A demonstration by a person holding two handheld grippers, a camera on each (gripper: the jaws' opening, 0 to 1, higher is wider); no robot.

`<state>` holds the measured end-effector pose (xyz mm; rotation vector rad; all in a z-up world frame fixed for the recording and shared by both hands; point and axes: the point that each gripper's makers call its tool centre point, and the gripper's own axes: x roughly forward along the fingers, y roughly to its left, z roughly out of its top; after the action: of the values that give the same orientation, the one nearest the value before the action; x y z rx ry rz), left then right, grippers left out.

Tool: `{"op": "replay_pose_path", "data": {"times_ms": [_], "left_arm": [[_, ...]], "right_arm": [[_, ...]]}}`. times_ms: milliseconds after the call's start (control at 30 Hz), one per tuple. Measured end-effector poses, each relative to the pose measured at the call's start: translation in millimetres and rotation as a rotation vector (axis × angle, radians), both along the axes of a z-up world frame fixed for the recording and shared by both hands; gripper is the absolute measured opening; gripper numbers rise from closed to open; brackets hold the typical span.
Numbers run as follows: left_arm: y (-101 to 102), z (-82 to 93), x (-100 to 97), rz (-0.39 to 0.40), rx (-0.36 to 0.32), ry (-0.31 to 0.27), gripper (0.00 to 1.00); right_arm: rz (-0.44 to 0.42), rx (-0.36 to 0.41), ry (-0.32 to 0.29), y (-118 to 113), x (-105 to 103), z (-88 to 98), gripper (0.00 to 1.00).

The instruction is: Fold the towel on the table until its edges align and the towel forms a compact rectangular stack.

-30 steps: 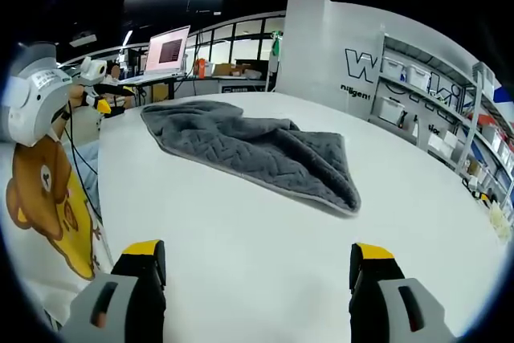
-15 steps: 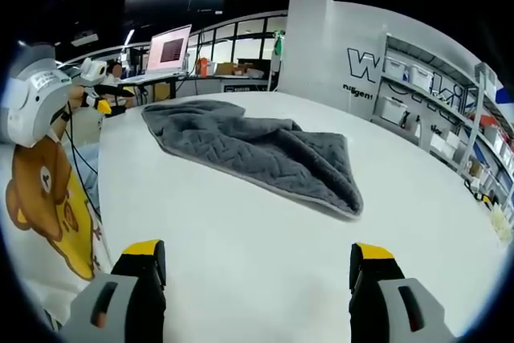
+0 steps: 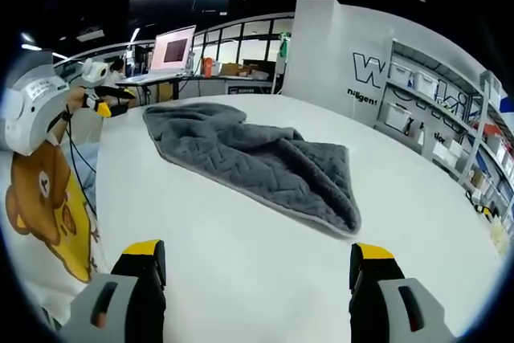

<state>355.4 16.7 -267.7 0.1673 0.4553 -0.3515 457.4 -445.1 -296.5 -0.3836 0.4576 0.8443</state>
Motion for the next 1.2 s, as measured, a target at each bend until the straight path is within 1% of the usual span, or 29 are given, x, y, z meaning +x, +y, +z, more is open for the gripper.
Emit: {"op": "replay_pose_path", "data": {"times_ms": [533, 867, 1000, 1200], "left_arm": [[3, -4.1, -1.4, 0.007, -0.008, 0.009, 0.99], [4, -5.2, -3.4, 0.008, -0.012, 0.013, 0.99], [4, -5.2, -3.7, 0.009, -0.015, 0.014, 0.98], [4, -6.1, -3.2, 0.006, -0.015, 0.017, 0.98]], "right_arm": [[0.046, -0.034, -0.01, 9, 19, 10.1, 0.99], [0.092, -0.026, 0.005, 22, 36, 15.0, 0.99], [0.104, -0.041, 0.011, 25, 39, 14.0, 0.99], [0.126, -0.05, 0.01, 32, 44, 17.2, 0.99]]}}
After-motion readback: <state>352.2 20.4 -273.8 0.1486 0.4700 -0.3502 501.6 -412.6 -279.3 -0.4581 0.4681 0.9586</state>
